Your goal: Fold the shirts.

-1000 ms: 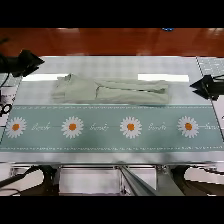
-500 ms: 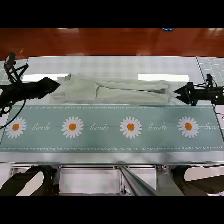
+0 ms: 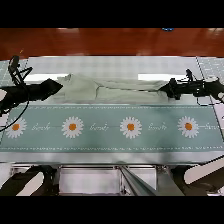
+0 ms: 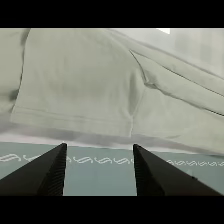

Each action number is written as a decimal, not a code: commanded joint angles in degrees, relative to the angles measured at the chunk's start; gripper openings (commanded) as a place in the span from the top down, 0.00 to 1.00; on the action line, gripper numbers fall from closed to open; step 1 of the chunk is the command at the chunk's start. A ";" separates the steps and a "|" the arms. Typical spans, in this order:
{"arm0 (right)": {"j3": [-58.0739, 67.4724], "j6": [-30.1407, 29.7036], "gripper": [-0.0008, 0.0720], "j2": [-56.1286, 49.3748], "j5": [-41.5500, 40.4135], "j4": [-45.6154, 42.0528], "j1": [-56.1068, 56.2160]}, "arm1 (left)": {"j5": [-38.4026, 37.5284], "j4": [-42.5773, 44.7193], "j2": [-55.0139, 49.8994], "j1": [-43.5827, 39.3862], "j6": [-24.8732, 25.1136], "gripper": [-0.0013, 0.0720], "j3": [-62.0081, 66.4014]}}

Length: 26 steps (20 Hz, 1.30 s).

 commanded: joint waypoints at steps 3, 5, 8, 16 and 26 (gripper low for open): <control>1.44 0.39 0.96 -0.26 -0.68 2.03 3.80 | 0.07 -0.70 -0.04 -0.07 0.00 0.31 -0.02; 1.42 0.90 0.96 2.71 0.17 -1.60 3.69 | 0.09 -2.34 -0.11 -0.59 1.64 0.92 0.04; 1.42 3.52 0.96 10.99 1.11 -10.23 3.67 | 0.28 -7.41 -2.64 -5.31 7.78 0.96 1.68; -5.77 6.01 0.96 37.83 10.36 -17.18 -0.50 | 0.63 -6.97 -31.63 -28.59 3.89 0.96 29.55; -10.12 7.89 0.96 57.16 15.82 -16.22 -3.19 | -19.28 -1.86 -67.98 -47.71 -16.24 0.96 70.20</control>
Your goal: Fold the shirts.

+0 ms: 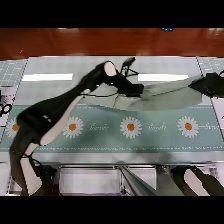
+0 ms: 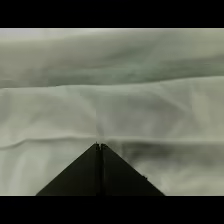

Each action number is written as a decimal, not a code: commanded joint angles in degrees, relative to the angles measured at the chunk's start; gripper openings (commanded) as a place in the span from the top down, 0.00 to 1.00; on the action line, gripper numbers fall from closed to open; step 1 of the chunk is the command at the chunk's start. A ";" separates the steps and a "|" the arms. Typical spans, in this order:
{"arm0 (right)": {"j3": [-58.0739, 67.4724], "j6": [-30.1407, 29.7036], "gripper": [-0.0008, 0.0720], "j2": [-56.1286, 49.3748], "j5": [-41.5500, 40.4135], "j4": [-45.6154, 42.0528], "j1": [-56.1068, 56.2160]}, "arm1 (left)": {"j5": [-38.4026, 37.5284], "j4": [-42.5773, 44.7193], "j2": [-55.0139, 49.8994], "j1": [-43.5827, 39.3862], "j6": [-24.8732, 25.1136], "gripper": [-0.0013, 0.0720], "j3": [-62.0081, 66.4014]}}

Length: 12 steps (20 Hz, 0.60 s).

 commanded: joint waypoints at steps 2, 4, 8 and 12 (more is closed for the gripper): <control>-0.50 0.46 0.96 3.37 0.92 0.87 -0.26 | -5.14 -5.68 -9.94 -6.27 -5.60 0.96 8.92; -0.50 0.46 0.96 3.37 0.98 1.09 -0.26 | -4.98 -7.50 -10.10 -7.04 -5.16 0.96 8.94; -0.50 1.25 0.96 3.21 -0.57 3.06 -0.15 | -9.20 -7.41 -6.01 0.26 -2.05 0.96 8.90; -0.15 1.01 0.96 -0.39 -4.57 13.66 3.65 | -9.62 -0.02 8.66 12.61 0.61 0.96 0.17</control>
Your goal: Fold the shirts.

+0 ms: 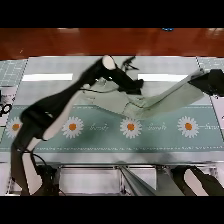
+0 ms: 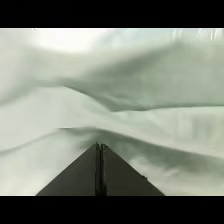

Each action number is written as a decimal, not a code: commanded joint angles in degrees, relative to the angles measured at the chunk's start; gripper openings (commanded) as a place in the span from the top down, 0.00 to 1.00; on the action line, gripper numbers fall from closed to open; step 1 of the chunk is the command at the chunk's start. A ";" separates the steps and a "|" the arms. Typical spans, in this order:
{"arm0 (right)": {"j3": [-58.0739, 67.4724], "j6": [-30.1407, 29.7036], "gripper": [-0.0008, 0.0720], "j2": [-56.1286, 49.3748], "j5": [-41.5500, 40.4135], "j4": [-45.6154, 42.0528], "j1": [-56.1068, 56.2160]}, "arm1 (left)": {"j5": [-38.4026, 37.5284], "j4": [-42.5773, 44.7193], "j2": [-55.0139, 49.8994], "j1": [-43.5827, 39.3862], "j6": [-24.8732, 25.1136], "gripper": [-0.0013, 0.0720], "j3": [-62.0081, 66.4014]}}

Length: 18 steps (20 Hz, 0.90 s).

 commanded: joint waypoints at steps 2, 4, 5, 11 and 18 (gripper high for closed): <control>2.43 1.29 0.96 -6.12 -8.11 7.91 11.30 | 1.38 7.93 18.58 13.20 4.02 0.96 -14.38; 6.47 2.67 0.96 -12.33 -13.42 8.04 21.22 | 4.63 7.87 30.03 18.69 7.74 0.96 -26.67; 8.92 3.26 0.96 -15.98 -15.58 8.13 25.55 | 6.43 7.87 36.24 21.14 9.33 0.96 -33.24; 28.22 5.66 0.96 -41.90 -20.46 10.03 41.33 | 9.49 7.87 66.27 28.65 12.90 0.96 -61.44; 39.95 7.19 0.96 -58.95 -20.46 14.47 45.40 | 9.57 7.89 74.05 28.70 12.87 0.96 -68.17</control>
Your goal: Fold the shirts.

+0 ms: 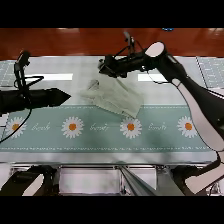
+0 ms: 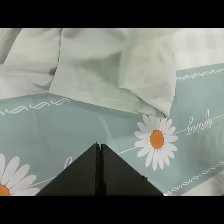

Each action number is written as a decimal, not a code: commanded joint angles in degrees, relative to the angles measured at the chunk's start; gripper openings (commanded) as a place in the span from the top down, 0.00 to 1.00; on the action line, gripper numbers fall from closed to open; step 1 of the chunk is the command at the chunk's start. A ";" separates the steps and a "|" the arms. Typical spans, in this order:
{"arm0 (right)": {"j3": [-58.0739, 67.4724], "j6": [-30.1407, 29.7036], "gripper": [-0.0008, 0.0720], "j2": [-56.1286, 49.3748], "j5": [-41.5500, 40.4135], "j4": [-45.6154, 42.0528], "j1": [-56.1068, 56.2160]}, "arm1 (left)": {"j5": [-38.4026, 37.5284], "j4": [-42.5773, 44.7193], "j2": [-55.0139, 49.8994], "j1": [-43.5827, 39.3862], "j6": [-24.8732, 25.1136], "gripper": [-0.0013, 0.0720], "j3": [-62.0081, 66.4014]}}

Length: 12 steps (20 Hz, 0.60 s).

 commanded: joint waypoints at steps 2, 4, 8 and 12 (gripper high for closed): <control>3.78 0.48 0.96 -7.34 -0.98 2.27 2.16 | 0.26 0.07 2.16 0.35 0.31 0.96 -2.43; 3.78 0.46 0.88 -8.46 -1.73 3.04 2.34 | 0.48 0.09 1.86 0.35 0.33 0.96 -2.45; 3.78 0.70 0.42 -7.89 3.91 3.26 1.38 | 4.87 0.13 -0.70 0.37 0.37 0.96 -2.47; 3.76 4.76 0.42 0.61 17.79 -6.71 -7.23 | 10.16 0.07 -4.17 6.60 0.81 0.96 0.85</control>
